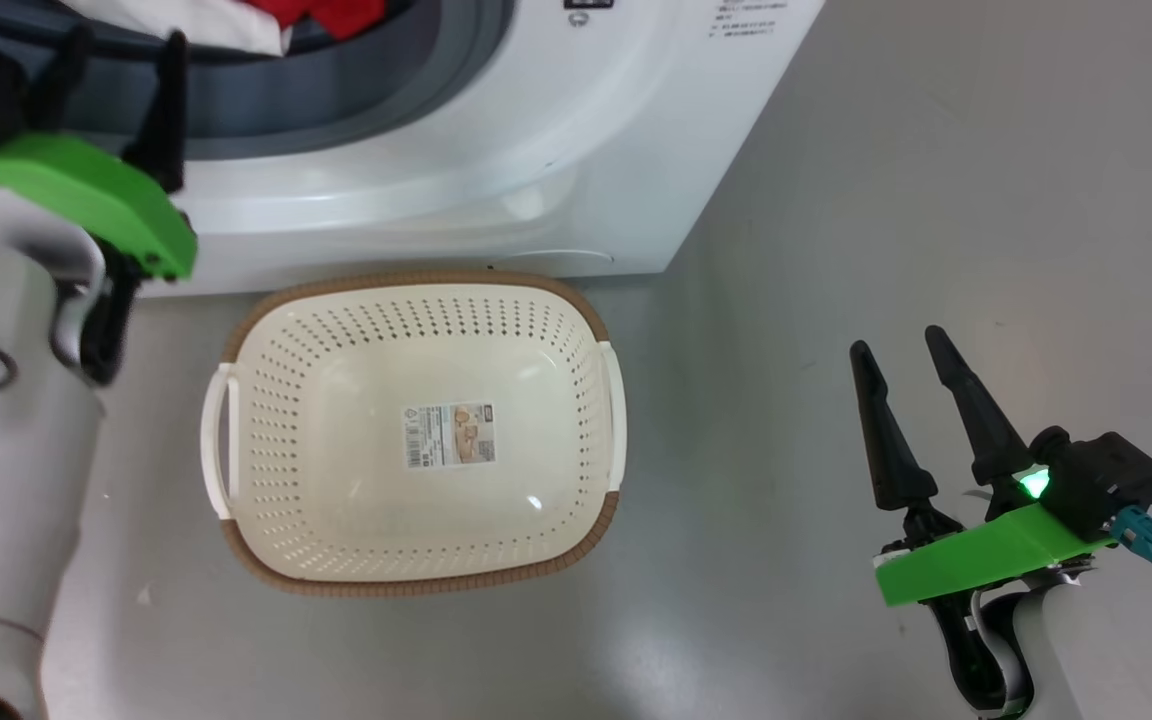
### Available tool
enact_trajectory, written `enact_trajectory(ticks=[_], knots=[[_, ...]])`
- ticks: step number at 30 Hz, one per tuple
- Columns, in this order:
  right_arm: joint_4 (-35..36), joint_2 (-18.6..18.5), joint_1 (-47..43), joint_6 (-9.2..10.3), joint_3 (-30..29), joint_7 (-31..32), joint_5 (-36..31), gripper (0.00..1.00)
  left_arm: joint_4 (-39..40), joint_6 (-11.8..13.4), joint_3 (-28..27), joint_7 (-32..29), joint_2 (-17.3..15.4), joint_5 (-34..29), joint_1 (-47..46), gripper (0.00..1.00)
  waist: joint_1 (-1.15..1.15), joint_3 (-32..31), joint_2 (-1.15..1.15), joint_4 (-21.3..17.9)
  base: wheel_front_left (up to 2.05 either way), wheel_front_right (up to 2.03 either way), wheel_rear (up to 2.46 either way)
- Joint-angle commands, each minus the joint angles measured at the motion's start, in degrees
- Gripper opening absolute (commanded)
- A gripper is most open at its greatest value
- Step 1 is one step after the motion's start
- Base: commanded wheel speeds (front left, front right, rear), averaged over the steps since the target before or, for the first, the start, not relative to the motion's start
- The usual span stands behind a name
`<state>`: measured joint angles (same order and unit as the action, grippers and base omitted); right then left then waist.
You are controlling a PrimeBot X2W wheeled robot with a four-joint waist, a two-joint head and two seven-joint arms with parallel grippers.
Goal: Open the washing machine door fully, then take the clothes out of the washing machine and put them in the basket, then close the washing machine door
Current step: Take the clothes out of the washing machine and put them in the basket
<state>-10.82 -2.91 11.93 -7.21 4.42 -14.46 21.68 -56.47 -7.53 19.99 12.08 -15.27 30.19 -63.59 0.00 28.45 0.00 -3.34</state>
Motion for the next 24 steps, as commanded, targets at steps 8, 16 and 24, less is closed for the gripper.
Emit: enact_trajectory(ticks=[8, 16, 24], knots=[[1.6, 0.0, 1.6, -0.28, 3.2, -0.5, 1.6, 1.0, -7.5, 1.0, 0.6, -0.4, -3.3, -2.3, -9.9, 1.0, 0.0, 3.5, 0.0, -2.3, 0.0, 0.0, 0.0], [2.1, 0.0, 2.5, -0.28, 5.4, -0.5, 3.1, 1.0, -13.4, 2.5, 2.1, -0.5, -4.5, -3.9, -16.2, 1.0, 0.0, 6.2, 0.0, -4.3, 0.0, 0.0, 0.0], [2.4, 0.0, 3.1, -0.28, 7.5, -0.5, 4.0, 1.0, -16.0, 4.1, 3.0, -1.3, -6.5, -4.6, -18.8, 1.0, 0.0, 7.6, 0.0, -6.0, 0.0, 0.0, 0.0]])
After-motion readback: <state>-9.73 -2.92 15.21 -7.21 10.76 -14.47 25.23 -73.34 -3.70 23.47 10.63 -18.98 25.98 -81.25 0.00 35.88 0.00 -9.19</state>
